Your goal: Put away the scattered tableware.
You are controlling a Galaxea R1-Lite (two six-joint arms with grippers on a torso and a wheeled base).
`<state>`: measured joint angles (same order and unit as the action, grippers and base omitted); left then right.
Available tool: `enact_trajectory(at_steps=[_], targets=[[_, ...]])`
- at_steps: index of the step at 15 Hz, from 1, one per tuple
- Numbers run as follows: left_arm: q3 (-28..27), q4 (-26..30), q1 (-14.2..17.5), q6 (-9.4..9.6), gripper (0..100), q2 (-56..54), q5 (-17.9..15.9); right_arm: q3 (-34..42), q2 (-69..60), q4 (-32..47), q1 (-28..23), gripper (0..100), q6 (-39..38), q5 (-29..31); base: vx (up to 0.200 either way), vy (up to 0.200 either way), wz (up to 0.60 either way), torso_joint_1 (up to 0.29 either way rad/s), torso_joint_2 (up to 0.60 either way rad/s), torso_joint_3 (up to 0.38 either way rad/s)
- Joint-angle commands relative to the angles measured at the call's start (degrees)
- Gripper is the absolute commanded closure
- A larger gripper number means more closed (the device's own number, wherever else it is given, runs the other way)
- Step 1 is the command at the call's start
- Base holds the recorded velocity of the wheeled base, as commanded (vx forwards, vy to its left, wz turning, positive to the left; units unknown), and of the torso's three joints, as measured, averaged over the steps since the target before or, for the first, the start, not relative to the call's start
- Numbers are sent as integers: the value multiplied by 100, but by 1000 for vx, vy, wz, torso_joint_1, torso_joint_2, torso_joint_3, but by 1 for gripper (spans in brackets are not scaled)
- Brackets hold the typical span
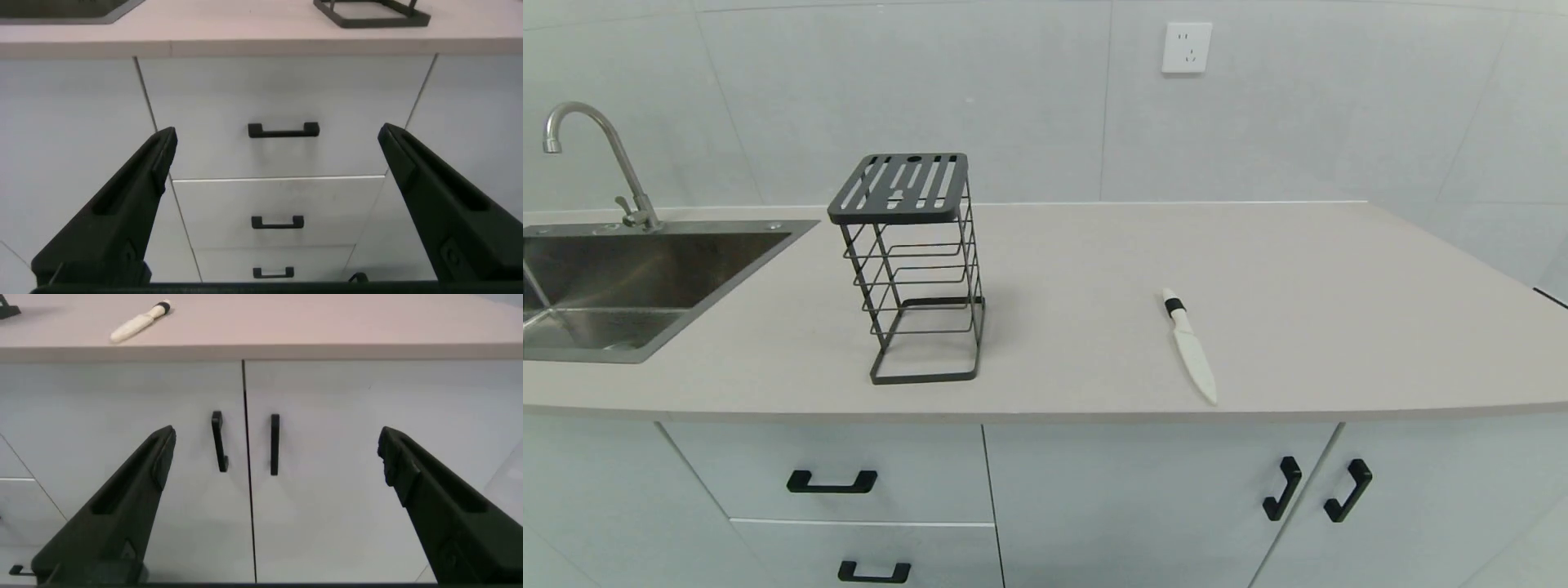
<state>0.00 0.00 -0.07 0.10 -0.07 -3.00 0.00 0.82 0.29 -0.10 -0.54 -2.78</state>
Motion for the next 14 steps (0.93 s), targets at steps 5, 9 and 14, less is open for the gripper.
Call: enact_trajectory(at_steps=[5,9,14], targets=[[0,0,-1,-1,0,7,1,0,6,-3,1,0,1,-3,0,0,0,323,-497,-243],[0,9,-1,-1,0,7,1,0,6,-3,1,0,1,-3,0,0,0,282,-539,-260],[0,0,-1,-1,0,7,1,0,6,-3,1,0,1,-3,0,0,0,286,-546,-262]])
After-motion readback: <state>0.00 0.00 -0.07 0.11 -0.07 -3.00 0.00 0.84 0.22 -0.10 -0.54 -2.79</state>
